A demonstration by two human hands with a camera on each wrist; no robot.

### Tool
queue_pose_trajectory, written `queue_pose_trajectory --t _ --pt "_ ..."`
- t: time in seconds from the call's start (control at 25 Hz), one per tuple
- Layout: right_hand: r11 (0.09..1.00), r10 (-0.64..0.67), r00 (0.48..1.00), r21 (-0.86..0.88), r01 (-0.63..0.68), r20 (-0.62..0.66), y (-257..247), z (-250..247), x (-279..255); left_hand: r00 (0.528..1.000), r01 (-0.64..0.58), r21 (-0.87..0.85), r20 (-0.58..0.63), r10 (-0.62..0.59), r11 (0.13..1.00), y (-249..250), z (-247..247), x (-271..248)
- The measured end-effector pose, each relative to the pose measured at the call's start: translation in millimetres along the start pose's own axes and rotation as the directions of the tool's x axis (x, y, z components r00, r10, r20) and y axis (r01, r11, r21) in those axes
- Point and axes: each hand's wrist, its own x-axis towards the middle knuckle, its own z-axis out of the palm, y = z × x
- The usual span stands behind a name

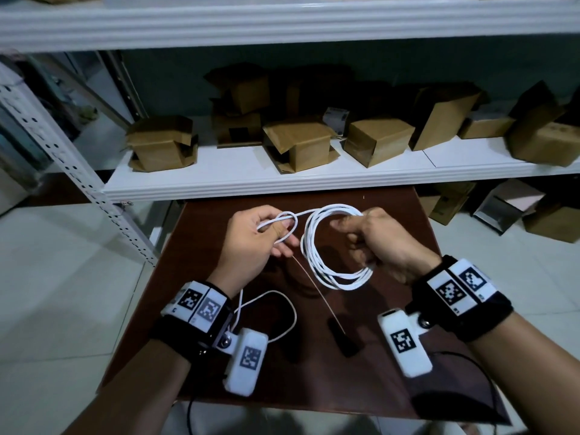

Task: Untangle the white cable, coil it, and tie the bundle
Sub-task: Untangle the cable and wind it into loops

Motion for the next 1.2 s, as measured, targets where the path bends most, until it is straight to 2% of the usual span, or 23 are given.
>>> queue_pose_trajectory --t 0.08,0.16,0.28,0.36,0.44,0.48,0.52,0.56,0.6,0.68,0.76,0.84,0.92,1.0,1.08,1.2 --pt "1.000 0.008 1.000 0.024 -0.007 -0.023 1.5 -3.0 3.4 1.000 -0.022 0.146 -0.004 0.023 0.989 -4.8 -3.0 1.2" --pt "0.998 0.017 0.999 0.065 -0.015 -0.037 2.8 -5.3 5.8 0.998 -0.042 0.359 0.067 0.019 0.933 -8.0 -3.0 -1.0" --pt "0.990 0.014 0.996 0.140 -0.001 -0.093 3.3 -10.4 9.3 0.989 0.006 0.623 0.111 -0.096 0.783 -16.1 -9.1 -3.4" --pt "0.968 -0.003 0.985 0.249 0.046 -0.173 -0.3 -21.6 13.3 0.971 0.048 0.761 0.116 -0.209 0.647 -21.3 -17.3 -4.2" --pt "0.942 -0.016 0.975 0.324 0.090 -0.222 -4.2 -36.9 16.4 0.949 0.026 0.865 0.136 -0.284 0.500 -26.4 -23.7 -4.5" --pt "0.943 -0.023 0.973 0.318 0.098 -0.230 -6.1 -41.9 16.0 0.948 0.027 0.878 0.130 -0.291 0.479 -27.8 -24.4 -4.5" --pt "0.953 -0.034 0.974 0.287 0.099 -0.224 -6.8 -43.9 14.7 0.952 0.036 0.865 0.123 -0.280 0.500 -27.8 -22.5 -3.9" --pt "0.967 -0.046 0.976 0.235 0.096 -0.211 -6.7 -42.3 12.9 0.962 0.044 0.818 0.120 -0.244 0.574 -26.8 -19.5 -2.6" --pt "0.981 -0.054 0.980 0.172 0.087 -0.189 -5.1 -38.1 11.7 0.978 0.041 0.730 0.110 -0.177 0.682 -24.9 -15.3 -0.3" --pt "0.996 -0.056 0.992 0.057 0.063 -0.113 -1.4 -24.5 9.2 0.998 -0.015 0.473 0.064 -0.018 0.881 -17.7 -5.0 3.6" --pt "0.999 -0.054 0.998 -0.012 0.053 -0.019 2.8 -12.3 7.8 0.997 -0.062 0.194 0.057 0.052 0.979 -4.5 3.1 5.4" --pt "0.999 -0.052 0.996 -0.014 0.053 0.066 4.9 -4.0 4.9 0.982 -0.081 -0.032 0.167 0.085 0.996 12.1 10.1 3.5" --pt "0.998 -0.066 0.990 0.014 0.065 0.121 4.4 -0.9 1.8 0.958 -0.096 -0.111 0.259 0.122 0.989 19.7 14.4 2.6" --pt "0.997 -0.079 0.990 0.030 0.076 0.117 2.2 -2.0 0.9 0.967 -0.078 -0.145 0.228 0.110 0.986 20.5 16.7 3.2" --pt "0.996 -0.088 0.993 0.016 0.087 0.077 0.8 -6.0 1.9 0.984 -0.096 -0.123 0.139 0.113 0.988 18.2 15.9 5.5" --pt "0.995 -0.101 0.994 0.010 0.101 0.037 -0.3 -9.3 2.1 0.985 -0.154 0.045 0.083 0.150 0.987 13.6 9.9 8.4"
